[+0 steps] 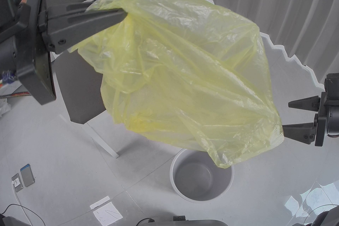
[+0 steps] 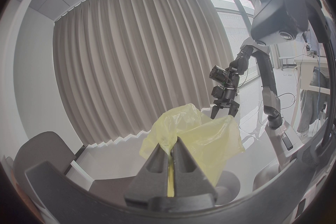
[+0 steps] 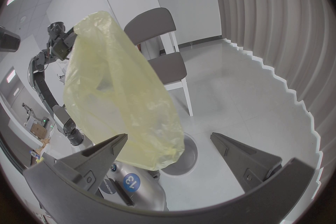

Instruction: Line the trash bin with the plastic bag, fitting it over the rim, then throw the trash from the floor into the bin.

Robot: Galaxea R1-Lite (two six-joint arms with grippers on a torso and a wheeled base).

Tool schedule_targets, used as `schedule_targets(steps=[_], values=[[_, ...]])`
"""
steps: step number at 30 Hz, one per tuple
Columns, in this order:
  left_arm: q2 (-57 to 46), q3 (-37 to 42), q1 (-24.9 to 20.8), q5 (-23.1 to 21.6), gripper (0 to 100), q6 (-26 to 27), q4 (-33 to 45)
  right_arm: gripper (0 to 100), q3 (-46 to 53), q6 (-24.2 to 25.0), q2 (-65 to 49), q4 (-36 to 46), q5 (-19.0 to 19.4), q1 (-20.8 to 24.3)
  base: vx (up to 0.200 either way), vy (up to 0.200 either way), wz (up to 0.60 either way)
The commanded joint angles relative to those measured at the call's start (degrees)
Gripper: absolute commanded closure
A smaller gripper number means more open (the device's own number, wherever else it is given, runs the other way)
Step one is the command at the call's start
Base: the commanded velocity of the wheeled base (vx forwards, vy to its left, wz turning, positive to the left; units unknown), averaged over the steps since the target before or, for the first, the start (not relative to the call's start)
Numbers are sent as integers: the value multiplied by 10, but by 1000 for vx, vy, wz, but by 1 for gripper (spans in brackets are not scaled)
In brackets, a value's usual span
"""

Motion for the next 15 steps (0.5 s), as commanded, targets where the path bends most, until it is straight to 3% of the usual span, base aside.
schedule_targets(steps=[1, 15], values=[[-7, -3, -3, 0, 100, 1, -1, 0, -4, 0, 46, -24, 3, -17, 0, 0, 0], [-3, -5, 2, 0, 100, -2, -3, 0, -3, 1, 106, -79, 3, 15, 0, 0, 0]])
